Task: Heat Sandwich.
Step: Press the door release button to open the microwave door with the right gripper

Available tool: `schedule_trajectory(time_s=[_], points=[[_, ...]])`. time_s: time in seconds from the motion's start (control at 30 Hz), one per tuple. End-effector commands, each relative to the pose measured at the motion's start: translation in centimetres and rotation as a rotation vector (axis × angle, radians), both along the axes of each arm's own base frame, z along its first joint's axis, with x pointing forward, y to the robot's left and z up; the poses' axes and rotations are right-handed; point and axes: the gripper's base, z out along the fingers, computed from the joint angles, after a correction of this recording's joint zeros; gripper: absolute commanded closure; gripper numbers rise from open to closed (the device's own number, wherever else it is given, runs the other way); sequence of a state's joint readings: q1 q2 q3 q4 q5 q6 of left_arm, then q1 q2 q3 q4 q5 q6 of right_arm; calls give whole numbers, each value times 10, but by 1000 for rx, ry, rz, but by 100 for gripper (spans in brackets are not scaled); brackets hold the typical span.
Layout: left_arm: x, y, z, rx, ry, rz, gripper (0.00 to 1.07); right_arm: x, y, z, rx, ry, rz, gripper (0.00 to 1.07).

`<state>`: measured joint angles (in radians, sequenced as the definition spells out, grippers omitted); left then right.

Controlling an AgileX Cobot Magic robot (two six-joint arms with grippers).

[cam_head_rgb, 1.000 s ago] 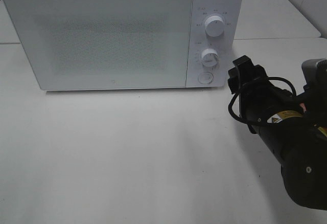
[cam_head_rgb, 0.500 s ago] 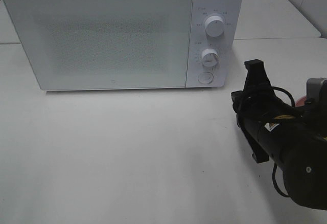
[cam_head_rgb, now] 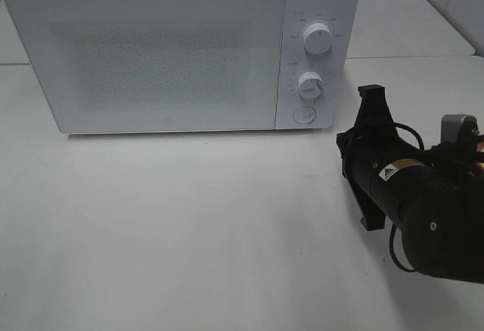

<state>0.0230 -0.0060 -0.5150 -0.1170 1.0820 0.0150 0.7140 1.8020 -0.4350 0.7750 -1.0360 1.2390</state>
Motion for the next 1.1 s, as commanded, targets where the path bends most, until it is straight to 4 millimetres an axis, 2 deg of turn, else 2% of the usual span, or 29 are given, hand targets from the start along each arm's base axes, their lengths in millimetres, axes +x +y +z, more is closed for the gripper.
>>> schedule_trajectory(time_s=[0.03, 0.07, 0.2, 0.23, 0.37, 0.8, 1.1], points=[[-3, 0, 0, -4, -30, -6, 10, 13, 6, -4, 35, 1, 31, 107], [-3, 0, 0, -4, -30, -6, 10, 13, 6, -4, 35, 1, 31, 107], [-3, 0, 0, -4, -30, -6, 10, 36, 9, -17, 68, 37, 7, 107], [-3, 0, 0, -4, -30, -6, 10, 36, 9, -17, 68, 37, 7, 107], [-3, 0, 0, -4, -30, -6, 10, 57, 12, -21, 85, 38, 4, 107], [-3, 0, 0, -5, -30, -6, 10, 90, 22, -33, 102, 41, -9, 107], [-3, 0, 0, -5, -30, -7, 10, 105, 25, -42, 116, 43, -37, 107]])
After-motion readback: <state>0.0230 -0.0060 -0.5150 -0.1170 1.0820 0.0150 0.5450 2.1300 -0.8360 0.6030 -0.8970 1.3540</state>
